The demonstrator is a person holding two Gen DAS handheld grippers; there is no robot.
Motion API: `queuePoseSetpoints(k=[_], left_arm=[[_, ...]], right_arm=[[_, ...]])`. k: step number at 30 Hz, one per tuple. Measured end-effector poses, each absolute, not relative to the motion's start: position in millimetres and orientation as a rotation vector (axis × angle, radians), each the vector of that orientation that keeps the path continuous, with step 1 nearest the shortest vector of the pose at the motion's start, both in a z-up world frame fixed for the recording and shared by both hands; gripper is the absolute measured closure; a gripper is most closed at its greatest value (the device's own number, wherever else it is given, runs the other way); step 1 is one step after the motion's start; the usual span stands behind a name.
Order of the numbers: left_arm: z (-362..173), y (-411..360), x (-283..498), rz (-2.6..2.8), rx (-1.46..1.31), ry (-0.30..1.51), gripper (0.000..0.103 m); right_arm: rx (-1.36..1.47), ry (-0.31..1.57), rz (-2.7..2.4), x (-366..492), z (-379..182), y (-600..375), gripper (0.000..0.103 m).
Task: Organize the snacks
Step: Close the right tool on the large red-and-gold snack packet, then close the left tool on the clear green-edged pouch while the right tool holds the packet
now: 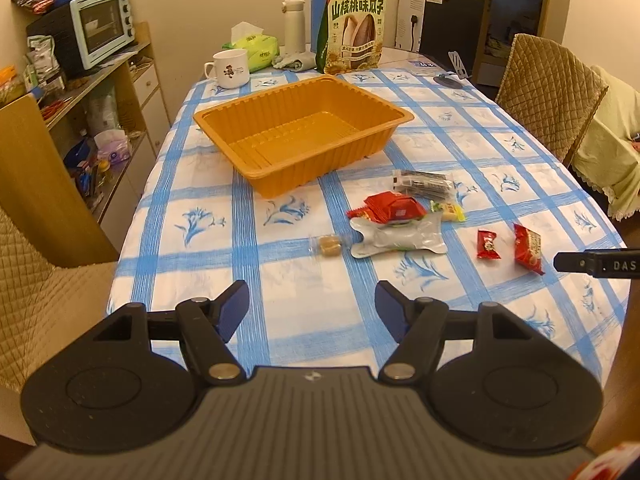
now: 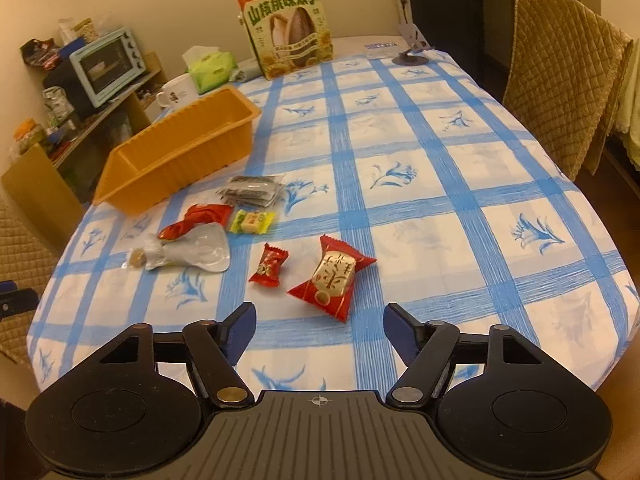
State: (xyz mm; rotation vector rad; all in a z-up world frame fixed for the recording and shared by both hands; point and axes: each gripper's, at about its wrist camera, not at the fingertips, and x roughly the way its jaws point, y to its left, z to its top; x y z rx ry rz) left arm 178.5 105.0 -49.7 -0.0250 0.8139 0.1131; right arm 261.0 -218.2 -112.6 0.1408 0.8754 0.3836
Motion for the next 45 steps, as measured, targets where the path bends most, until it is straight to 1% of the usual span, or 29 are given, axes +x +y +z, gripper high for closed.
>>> queuePoseSetpoints(k=[3, 10, 24, 26, 28, 32, 34, 36, 43, 45], left_arm=[[-52.4, 112.2, 188.1, 0.100, -0.014, 0.817, 0.036], [-61.3, 124.7, 209.7, 0.067, 0.015, 0.831, 0.036], [-80.4, 119.2, 239.6, -0.050, 0.109, 0.854, 0.036], [-83.6, 115.6, 243.2, -0.072, 0.125, 0.857, 0.036], [-86.8, 111.4, 247.9, -0.094, 0.142, 0.862, 0.036], [-92.1, 103.4, 255.4, -0.136, 0.169, 0.862, 0.036], [-95.5, 98.7, 260.0, -0.160, 0.185, 0.863, 0.036], [-98.9, 93.7, 264.5, -0.186, 0.208, 0.862, 0.036], [-110.6, 74.2, 280.1, -0.283, 0.319, 0.846, 0.037], [-114.0, 68.3, 285.2, -0.309, 0.356, 0.834, 0.046]], right_arm=[[0.149, 0.885, 0.355, 272.0, -118.4, -214.6, 0.038], [0.163, 0.915, 0.306, 292.1, -134.2, -206.0, 0.044], [0.132, 0.933, 0.262, 312.4, -151.0, -186.7, 0.048], [0.127, 0.932, 0.266, 313.4, -151.7, -185.2, 0.052], [0.117, 0.935, 0.265, 314.6, -153.2, -183.9, 0.060], [0.121, 0.933, 0.261, 315.9, -154.2, -184.7, 0.064], [0.112, 0.926, 0.266, 315.6, -154.2, -185.0, 0.072], [0.104, 0.920, 0.277, 314.5, -153.3, -185.0, 0.076], [0.136, 0.914, 0.260, 306.6, -146.9, -193.9, 0.077], [0.156, 0.915, 0.248, 303.4, -144.0, -199.5, 0.077]])
